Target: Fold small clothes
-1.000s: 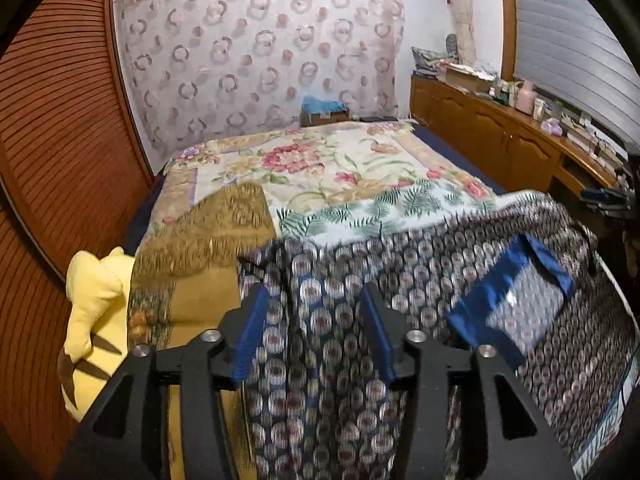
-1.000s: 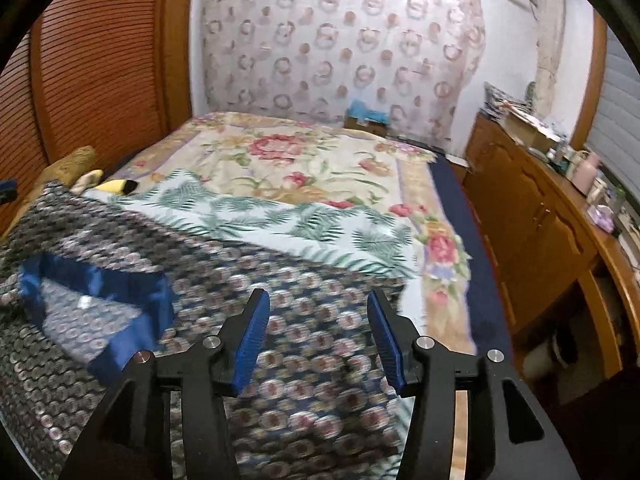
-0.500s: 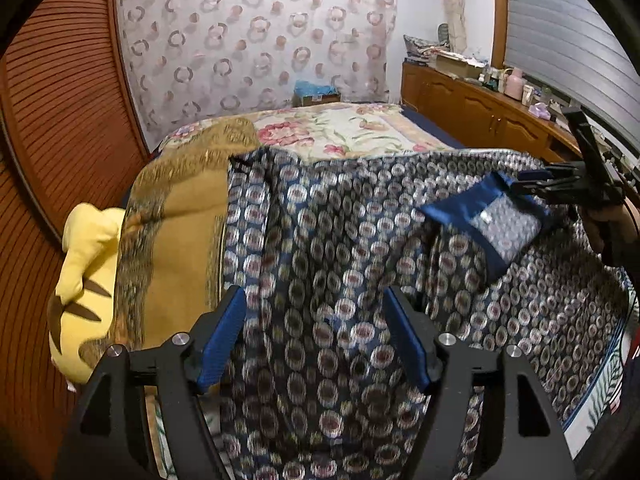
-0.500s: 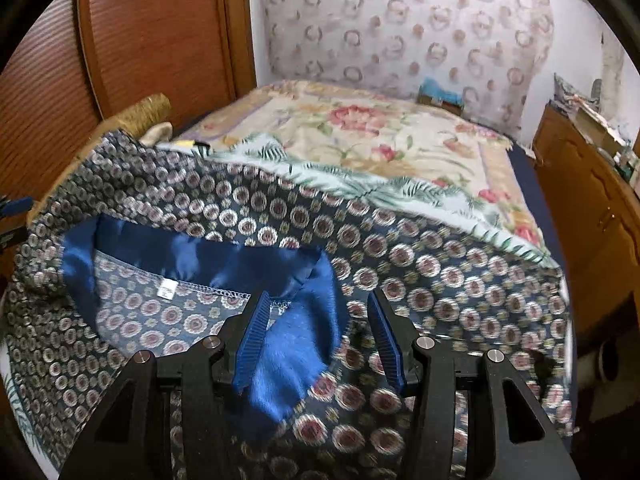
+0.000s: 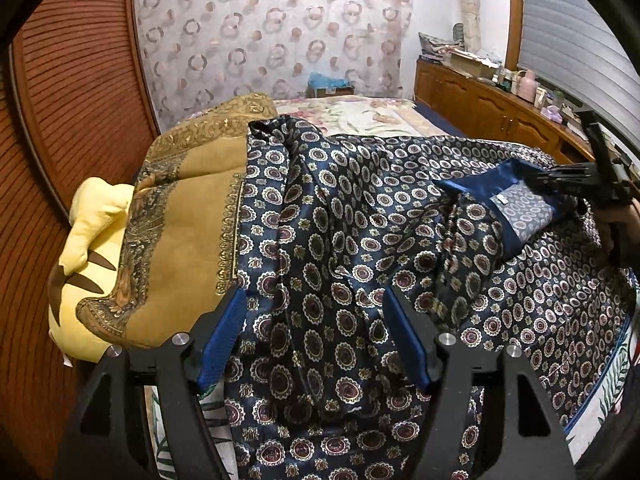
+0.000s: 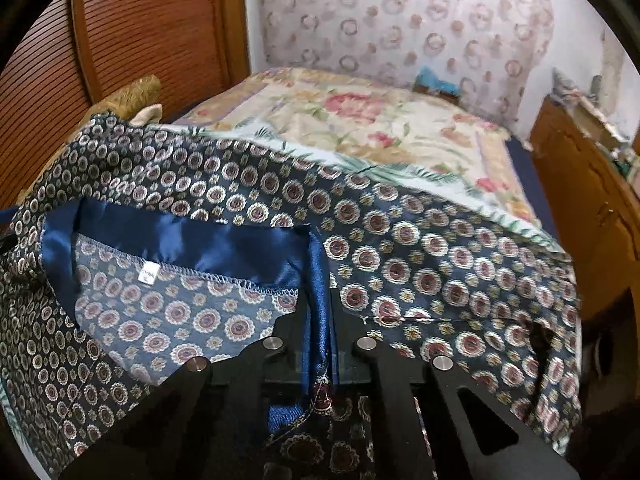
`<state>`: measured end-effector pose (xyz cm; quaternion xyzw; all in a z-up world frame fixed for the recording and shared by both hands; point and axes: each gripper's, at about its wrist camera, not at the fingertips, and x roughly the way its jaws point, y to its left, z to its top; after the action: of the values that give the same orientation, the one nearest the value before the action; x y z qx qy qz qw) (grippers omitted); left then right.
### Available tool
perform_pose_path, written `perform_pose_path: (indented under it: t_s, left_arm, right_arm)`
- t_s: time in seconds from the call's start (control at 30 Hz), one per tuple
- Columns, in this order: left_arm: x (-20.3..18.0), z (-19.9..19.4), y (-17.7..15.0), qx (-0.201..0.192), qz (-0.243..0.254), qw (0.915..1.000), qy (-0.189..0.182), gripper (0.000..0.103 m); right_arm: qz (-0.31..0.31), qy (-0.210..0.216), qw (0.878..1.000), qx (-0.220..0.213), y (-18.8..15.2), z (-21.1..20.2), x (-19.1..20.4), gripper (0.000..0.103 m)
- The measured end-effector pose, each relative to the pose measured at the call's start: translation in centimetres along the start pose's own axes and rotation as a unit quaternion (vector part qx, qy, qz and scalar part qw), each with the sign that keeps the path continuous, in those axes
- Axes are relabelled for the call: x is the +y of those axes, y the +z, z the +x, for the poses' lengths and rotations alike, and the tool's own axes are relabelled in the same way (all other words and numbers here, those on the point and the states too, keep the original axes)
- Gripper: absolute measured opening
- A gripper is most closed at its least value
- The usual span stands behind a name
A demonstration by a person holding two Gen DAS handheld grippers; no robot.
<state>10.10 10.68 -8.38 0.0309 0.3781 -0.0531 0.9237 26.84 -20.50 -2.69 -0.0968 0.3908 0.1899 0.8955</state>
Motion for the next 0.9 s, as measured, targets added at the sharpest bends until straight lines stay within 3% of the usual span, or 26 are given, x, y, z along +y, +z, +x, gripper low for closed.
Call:
perform_pose_path:
  t_s: [0.2, 0.43, 0.57, 0.9]
  left_arm:
    - [0.0, -0.6, -0.5, -0.008, -0.014, 0.9998, -0.008, 0.071]
    - [0.2, -0.4, -1.0, -0.007, -0.034, 0.9993, -0.015, 0.071]
    - [-0.3, -0.5, -1.1, -0.001, -0.026, 0.9996, -0.013, 0.071]
    - [-1.4, -0.9, -2.2, 0.015, -0.003, 0.9998, -0.014, 0.071]
  right_arm:
    - [0.013, 0.010, 0.997, -0.072, -3.0, -5.6, 1.1, 0.005]
    - [0.024, 0.010, 0.997, -0.078, -8.1, -8.9, 1.5, 0.005]
    - [0.016, -0.012, 0.997, -0.077, -10.4, -10.4, 1.8, 0.005]
    - [0.031, -0.010, 0.998, -0.062, -14.9, -14.1, 1.9, 0.005]
